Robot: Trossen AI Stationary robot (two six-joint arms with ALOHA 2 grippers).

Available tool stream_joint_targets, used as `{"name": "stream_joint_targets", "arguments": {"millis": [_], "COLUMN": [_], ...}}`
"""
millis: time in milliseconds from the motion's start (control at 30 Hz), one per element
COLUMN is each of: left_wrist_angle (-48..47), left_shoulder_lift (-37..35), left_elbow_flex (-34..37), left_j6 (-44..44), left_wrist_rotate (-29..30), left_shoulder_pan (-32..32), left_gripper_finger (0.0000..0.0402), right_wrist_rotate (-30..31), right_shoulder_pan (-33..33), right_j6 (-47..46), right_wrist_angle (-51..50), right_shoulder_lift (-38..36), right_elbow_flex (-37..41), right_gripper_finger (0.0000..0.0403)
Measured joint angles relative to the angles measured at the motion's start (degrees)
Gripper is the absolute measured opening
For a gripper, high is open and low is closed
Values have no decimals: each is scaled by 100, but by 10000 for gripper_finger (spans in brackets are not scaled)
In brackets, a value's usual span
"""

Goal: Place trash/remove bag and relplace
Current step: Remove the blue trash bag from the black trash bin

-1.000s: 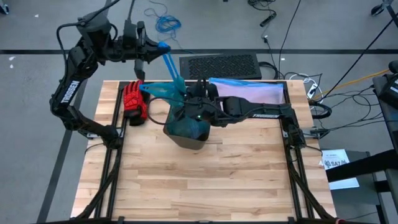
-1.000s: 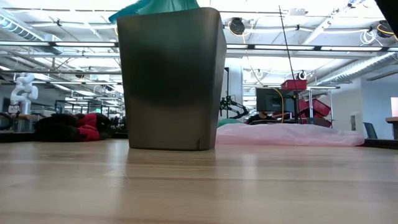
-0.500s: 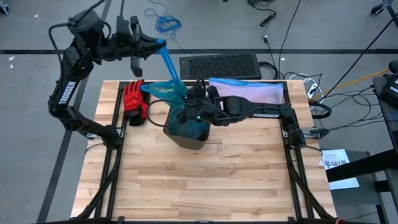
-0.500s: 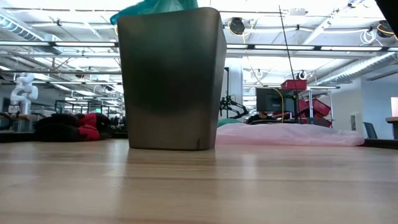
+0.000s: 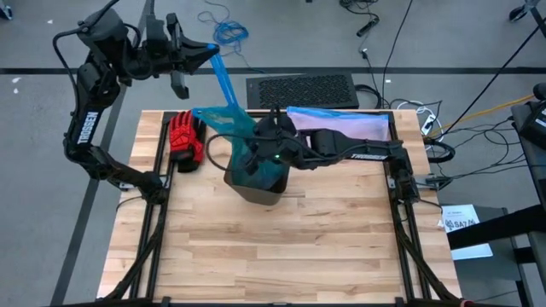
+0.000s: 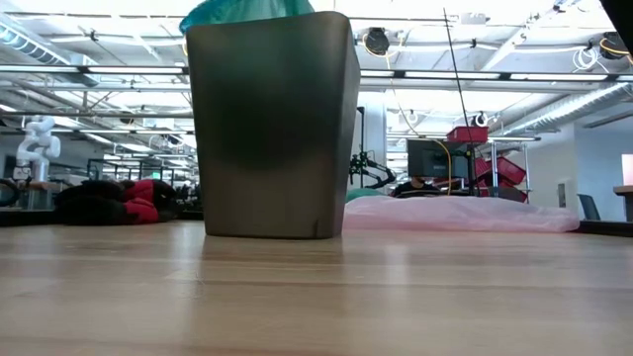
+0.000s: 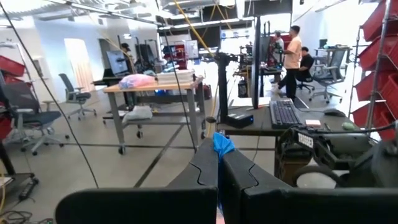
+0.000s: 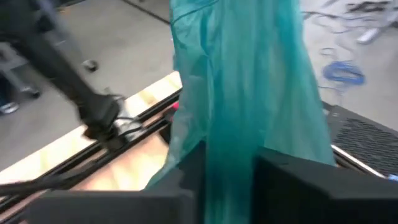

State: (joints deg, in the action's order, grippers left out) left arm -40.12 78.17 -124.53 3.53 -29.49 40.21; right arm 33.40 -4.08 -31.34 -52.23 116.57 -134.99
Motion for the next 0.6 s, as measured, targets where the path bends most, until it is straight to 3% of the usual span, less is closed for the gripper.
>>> {"name": "stream_joint_targets", "arguments": {"millis": [367, 600], "left_wrist_angle": [-79, -93], "left_shoulder_lift": [-13, -59], "left_elbow_flex": [-17, -15], "left_j6": [30, 37], "left_wrist_rotate": [15, -2], "left_shoulder_pan": [0, 0], "left_gripper_finger": [0, 0], "right_wrist_rotate": [-80, -69], "right_shoulder_pan": [33, 389], "right_j6": [73, 247], "right_wrist_angle": [52, 78], "right_shoulder_lift": [-505, -123], "right_elbow_flex": [4, 4], "right_gripper_finger": [296, 371]}}
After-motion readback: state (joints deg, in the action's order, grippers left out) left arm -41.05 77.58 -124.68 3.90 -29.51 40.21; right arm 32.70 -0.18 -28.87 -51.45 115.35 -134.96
